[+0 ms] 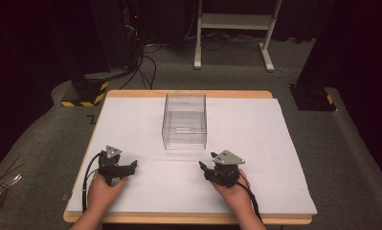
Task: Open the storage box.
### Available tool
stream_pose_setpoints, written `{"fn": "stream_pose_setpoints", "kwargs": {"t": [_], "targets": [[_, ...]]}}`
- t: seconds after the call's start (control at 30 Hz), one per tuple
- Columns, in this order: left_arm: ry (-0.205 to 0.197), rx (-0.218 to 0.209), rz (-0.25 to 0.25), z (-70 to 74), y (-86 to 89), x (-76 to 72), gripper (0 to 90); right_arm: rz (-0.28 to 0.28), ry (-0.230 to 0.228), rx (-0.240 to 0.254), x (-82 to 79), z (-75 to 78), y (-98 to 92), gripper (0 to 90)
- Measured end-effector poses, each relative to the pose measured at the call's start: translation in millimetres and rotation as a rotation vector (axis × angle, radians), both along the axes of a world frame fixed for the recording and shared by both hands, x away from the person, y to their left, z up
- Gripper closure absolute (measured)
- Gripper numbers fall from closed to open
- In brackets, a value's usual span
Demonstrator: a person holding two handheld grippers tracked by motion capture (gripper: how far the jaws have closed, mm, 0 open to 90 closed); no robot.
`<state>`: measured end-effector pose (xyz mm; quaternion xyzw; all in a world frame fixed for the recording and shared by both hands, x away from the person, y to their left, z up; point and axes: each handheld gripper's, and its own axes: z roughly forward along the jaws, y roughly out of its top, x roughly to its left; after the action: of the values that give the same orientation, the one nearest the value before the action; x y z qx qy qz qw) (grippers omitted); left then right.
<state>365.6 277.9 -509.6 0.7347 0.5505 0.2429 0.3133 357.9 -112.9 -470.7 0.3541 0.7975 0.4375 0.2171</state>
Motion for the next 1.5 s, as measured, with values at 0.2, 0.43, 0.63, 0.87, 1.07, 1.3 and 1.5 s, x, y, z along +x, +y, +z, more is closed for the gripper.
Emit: {"fn": "stream_pose_setpoints", "kwargs": {"t": [0.2, 0.43, 0.63, 0.87, 1.07, 1.3, 1.5], "targets": [[0.0, 0.0, 0.001, 0.0, -0.1, 0.0, 11.0, 0.01, -0.01, 0.003, 9.5, 4.6, 7.6, 43.9], [0.0, 0.0, 0.001, 0.0, -0.1, 0.0, 11.0, 0.025, -0.022, 0.017, 16.7, 8.4, 15.2, 45.4], [-0.002, -0.001, 0.001, -0.1, -0.3, -0.1, 11.1, 0.03, -0.002, 0.063, 27.0, 11.9, 19.5, 48.4], [-0.002, -0.001, 0.001, -0.1, -0.2, -0.1, 11.1, 0.021, 0.014, 0.089, 36.9, 11.0, 23.9, 44.6], [0.001, 0.0, -0.001, 0.1, 0.0, 0.0, 11.1, -0.003, 0.017, 0.1, 44.9, 7.9, 28.2, 43.7], [0.0, 0.0, 0.0, 0.0, 0.0, 0.0, 11.1, 0.009, 0.005, 0.093, 52.5, 8.2, 39.5, 45.4], [0.0, 0.0, -0.001, 0.0, 0.0, -0.1, 11.0, 0.016, 0.002, 0.092, 62.2, 10.2, 50.6, 50.9]]}}
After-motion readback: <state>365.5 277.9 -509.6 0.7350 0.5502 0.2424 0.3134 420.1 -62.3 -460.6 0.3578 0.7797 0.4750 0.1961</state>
